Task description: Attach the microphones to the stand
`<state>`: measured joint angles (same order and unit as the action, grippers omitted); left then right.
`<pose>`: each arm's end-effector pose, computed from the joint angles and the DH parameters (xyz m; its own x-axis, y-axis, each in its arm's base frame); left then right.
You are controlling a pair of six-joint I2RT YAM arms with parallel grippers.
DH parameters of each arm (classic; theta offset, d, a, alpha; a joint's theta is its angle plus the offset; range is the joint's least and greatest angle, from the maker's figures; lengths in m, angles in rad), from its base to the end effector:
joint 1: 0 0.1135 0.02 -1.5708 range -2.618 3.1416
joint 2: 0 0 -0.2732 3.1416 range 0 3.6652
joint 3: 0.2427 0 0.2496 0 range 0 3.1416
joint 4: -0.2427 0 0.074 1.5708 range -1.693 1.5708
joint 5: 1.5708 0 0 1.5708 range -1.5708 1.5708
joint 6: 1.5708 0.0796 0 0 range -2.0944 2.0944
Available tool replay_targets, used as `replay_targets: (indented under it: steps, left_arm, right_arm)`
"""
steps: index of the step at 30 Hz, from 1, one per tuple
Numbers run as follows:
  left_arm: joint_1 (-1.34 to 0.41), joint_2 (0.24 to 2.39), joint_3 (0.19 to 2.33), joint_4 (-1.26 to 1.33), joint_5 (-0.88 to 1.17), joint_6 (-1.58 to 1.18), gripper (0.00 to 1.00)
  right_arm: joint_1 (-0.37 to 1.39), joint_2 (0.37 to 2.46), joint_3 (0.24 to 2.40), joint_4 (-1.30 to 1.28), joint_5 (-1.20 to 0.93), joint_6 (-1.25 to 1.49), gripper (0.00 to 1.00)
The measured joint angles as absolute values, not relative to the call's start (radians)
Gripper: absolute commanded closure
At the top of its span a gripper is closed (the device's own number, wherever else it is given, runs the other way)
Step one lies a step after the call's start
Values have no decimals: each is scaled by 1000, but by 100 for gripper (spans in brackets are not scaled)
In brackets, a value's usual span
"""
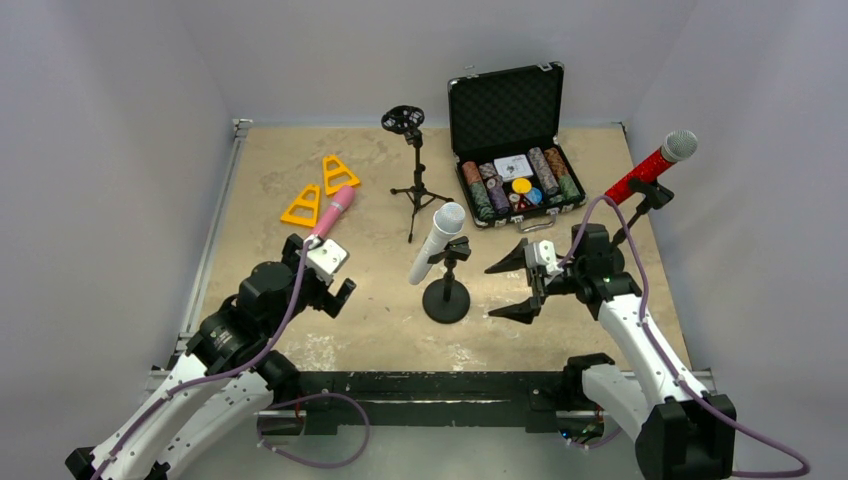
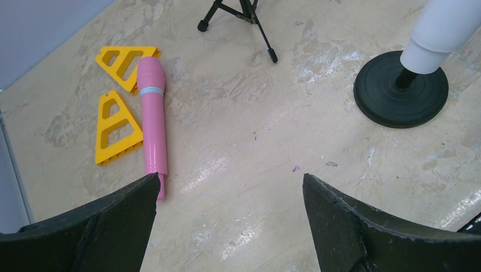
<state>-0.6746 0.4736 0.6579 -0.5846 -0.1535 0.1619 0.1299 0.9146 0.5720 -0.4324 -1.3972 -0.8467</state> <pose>0.1206 -0.0808 0.2820 -0.2186 0.3788 -0.8993 0.5497 0.8092 0.2073 0.1528 0.0990 0.2437 0.0798 -0.1201 -0.9896 -0.9968 -0.0148 -0.0786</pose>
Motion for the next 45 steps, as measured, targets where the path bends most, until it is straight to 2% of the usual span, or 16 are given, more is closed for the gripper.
replay_targets:
  steps: [45]
  left_arm:
    - [-675, 474, 656, -585, -153, 170, 1]
  right_arm:
    - [130, 913, 554, -410, -1506, -798, 12]
